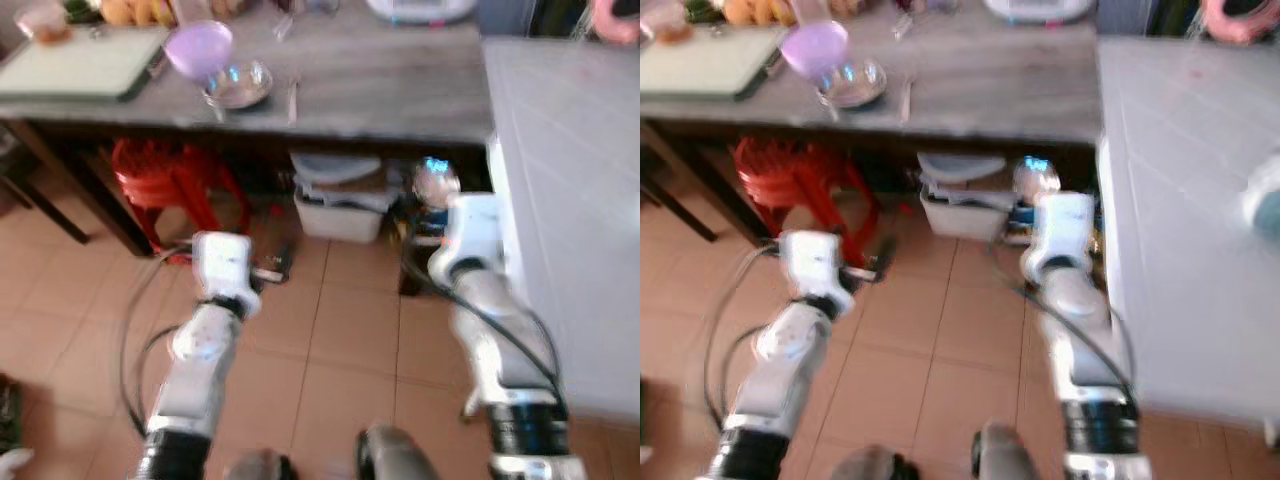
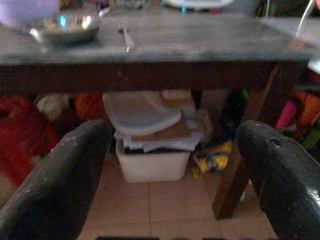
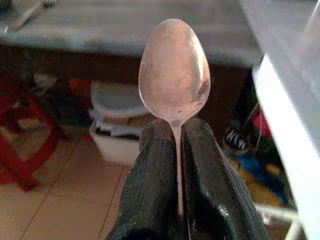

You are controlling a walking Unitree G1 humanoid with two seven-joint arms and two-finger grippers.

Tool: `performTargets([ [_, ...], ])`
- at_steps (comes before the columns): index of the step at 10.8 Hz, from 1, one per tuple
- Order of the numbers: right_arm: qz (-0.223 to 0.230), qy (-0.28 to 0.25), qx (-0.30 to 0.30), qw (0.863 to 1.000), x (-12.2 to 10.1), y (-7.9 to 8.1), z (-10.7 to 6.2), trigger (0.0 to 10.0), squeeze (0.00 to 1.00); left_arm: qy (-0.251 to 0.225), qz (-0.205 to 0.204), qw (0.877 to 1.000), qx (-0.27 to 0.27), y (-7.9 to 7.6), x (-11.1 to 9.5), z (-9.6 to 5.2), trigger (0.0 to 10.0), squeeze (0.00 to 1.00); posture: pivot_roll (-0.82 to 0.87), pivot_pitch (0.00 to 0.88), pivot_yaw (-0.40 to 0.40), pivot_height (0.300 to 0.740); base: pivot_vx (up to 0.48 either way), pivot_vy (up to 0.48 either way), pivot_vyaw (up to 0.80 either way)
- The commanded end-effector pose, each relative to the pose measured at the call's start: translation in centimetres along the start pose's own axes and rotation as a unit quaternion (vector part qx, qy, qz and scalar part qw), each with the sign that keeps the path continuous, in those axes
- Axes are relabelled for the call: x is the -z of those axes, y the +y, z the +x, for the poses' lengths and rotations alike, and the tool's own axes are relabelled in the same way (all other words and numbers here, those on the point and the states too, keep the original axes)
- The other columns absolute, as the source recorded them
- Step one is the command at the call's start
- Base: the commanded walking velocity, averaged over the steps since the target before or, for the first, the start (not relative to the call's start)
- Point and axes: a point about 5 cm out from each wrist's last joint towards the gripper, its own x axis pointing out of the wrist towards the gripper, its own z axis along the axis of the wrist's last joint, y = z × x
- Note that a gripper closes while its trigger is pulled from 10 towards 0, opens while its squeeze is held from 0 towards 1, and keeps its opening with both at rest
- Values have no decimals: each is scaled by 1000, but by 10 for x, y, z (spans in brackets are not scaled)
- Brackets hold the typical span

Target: Setting the table

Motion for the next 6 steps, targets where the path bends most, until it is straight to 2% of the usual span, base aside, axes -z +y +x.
performTargets([
  [1,1,-13,-13,1000,-5,10,0,10000,0,-6,14,1000,-10,7,-3,-1,10000,0,-71,112,62,740,480,0,0],
  [6,-9,-10,-25,1000,-1,13,0,10000,0,-6,5,1000,-13,7,-2,1,10000,0,-74,105,64,740,472,0,0],
])
